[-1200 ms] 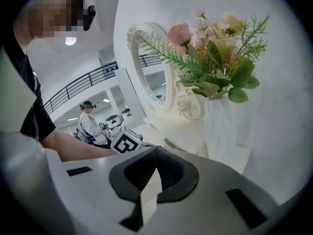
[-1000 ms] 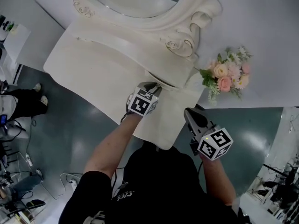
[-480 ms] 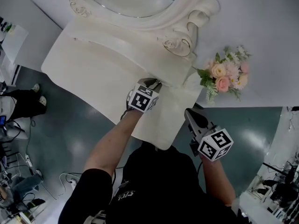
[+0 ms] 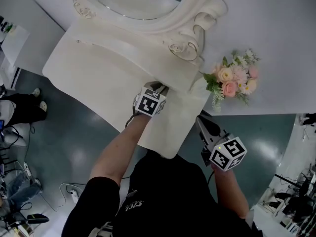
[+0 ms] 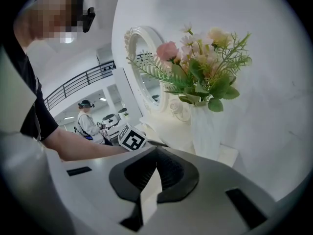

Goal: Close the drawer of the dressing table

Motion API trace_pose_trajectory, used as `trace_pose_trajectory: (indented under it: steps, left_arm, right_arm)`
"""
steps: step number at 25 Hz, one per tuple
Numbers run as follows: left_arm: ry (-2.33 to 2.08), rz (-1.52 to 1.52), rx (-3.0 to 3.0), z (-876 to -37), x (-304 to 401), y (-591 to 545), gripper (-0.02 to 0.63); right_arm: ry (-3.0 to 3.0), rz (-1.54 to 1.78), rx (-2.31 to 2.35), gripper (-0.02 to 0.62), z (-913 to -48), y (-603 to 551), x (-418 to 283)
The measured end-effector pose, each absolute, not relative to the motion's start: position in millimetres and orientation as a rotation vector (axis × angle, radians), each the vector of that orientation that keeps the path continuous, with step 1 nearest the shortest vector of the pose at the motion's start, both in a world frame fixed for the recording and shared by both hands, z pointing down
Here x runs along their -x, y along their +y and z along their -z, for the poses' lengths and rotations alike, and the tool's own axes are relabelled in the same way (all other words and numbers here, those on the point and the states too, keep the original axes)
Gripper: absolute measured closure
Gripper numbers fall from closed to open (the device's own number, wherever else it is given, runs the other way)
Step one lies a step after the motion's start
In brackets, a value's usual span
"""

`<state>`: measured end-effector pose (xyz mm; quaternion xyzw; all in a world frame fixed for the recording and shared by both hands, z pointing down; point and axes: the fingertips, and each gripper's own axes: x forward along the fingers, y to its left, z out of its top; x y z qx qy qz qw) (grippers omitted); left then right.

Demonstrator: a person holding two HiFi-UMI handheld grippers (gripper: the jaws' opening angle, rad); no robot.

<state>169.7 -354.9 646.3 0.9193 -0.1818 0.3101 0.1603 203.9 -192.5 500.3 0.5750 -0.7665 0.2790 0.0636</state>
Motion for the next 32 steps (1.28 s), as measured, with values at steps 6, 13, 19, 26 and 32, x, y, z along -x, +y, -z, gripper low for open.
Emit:
trace_pose_trajectory:
  steps: [6,13,19,26,32]
  left_arm:
    - [-0.59,-0.818,-2.624,-635,-160,-349,0.48]
    - [-0.722,-0.714,-2.55,-610,-136,-333,0.478]
    - [-0.862,-0.532,-2.528,-550,-118,-307,0.511]
    - [-0.978,-0.438,-2.629,-482,-101,-277,0.517]
    - [-1.036,-0.454,-2.752,-443,-79,-271,0.517]
  right_arm:
    - [-2.364,-0.795,-1.696,0.601,-488,-196,-204]
    - [-2.478,-0.729,-1.597,0.601,-470,-203,-197]
    - [-2.586,-0.678,-1.531,0.601,-453,-204,-202]
    - [-2.66,-0.65,-1.474,0.601,-444,-205,-207]
    - [-2.682,-0.576,-1.478,0.601,-426,-209,-193]
